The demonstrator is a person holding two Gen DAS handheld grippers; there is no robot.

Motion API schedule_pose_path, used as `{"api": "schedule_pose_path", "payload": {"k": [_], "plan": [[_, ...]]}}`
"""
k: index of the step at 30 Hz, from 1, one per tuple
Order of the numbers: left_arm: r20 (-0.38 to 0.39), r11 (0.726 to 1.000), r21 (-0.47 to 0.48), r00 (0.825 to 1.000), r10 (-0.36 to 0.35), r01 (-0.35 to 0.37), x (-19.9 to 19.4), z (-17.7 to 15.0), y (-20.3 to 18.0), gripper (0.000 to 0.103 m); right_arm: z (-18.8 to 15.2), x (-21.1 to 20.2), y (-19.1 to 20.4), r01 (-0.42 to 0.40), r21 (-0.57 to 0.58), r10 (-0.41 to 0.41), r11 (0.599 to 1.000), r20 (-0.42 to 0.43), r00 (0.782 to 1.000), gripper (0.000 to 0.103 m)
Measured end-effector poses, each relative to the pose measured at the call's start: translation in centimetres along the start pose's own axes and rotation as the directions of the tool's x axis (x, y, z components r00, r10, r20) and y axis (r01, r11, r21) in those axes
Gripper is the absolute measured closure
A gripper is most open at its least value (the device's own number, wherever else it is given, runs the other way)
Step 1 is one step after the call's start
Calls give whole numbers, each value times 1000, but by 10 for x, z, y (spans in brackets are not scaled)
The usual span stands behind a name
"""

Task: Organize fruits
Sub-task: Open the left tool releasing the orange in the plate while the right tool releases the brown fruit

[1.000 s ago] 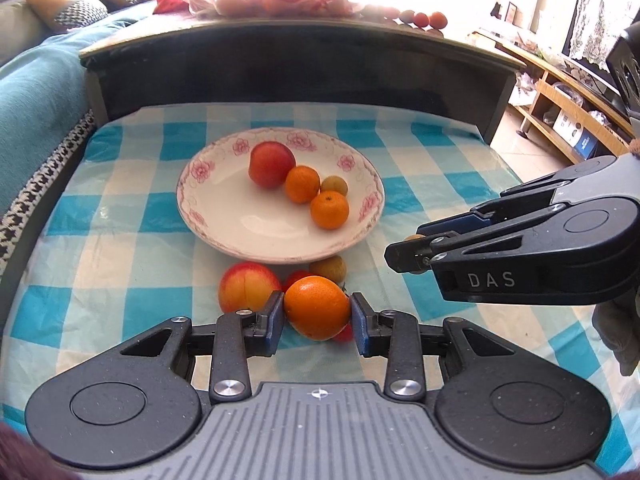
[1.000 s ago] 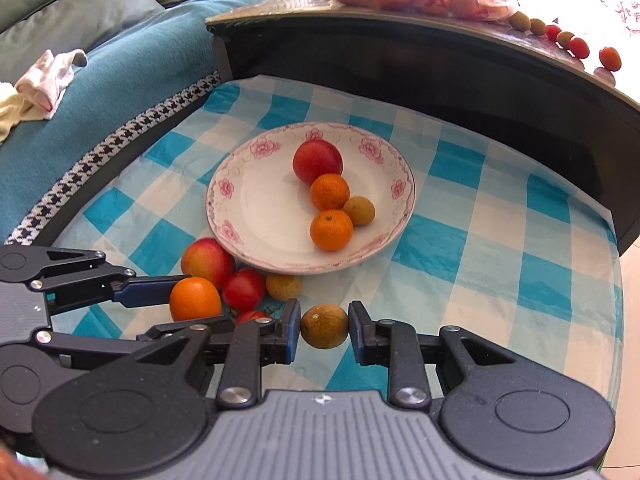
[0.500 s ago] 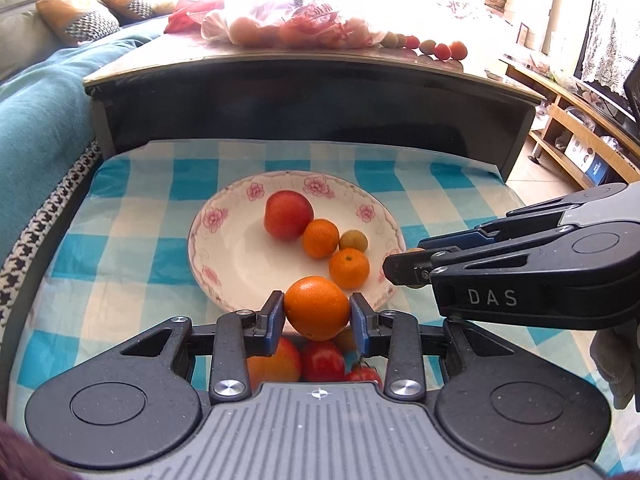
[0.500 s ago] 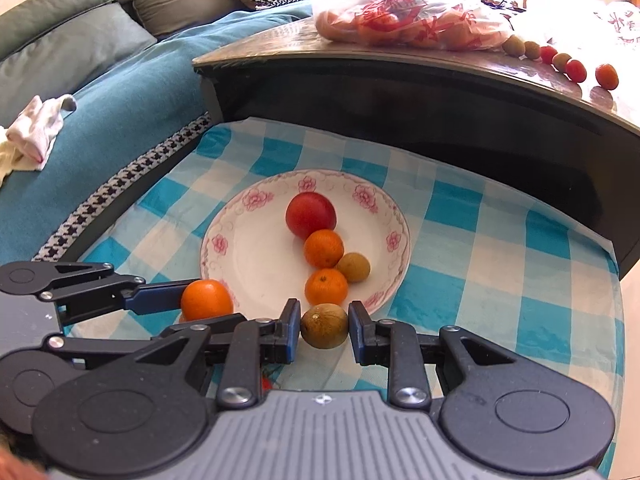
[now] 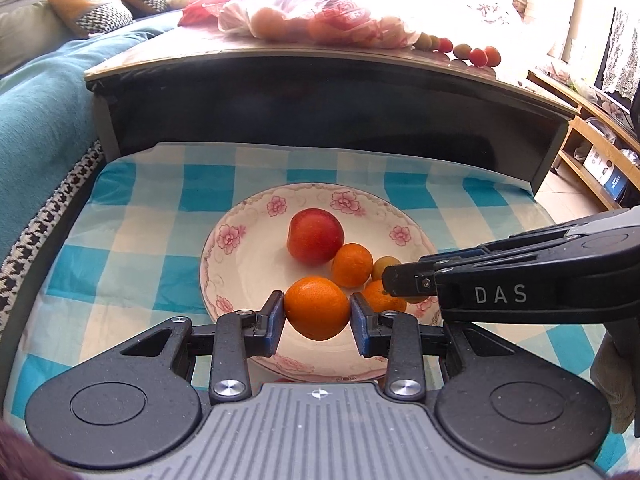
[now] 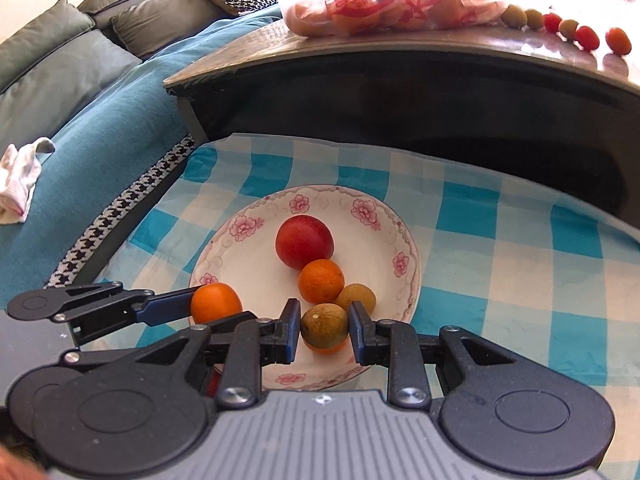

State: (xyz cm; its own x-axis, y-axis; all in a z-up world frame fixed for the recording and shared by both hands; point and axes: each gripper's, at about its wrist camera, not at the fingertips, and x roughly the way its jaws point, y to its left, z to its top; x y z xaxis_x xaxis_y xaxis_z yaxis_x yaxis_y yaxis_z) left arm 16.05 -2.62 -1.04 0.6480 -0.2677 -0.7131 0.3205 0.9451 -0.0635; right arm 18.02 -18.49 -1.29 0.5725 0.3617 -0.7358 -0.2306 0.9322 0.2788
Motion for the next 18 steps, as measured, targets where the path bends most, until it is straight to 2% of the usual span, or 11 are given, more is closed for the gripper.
{"api": "schedule_pose_path", "payload": {"k": [3,18], "plan": [[-3,1000,-2,1000,2,-2,3,1,1,60,1,5,-3,-27,31,28,999,-11,1000,64],[-3,1000,-14,1000,6,-6,9,3,5,59,5,14,-7,-10,46,10,999,-12,1000,63]]}}
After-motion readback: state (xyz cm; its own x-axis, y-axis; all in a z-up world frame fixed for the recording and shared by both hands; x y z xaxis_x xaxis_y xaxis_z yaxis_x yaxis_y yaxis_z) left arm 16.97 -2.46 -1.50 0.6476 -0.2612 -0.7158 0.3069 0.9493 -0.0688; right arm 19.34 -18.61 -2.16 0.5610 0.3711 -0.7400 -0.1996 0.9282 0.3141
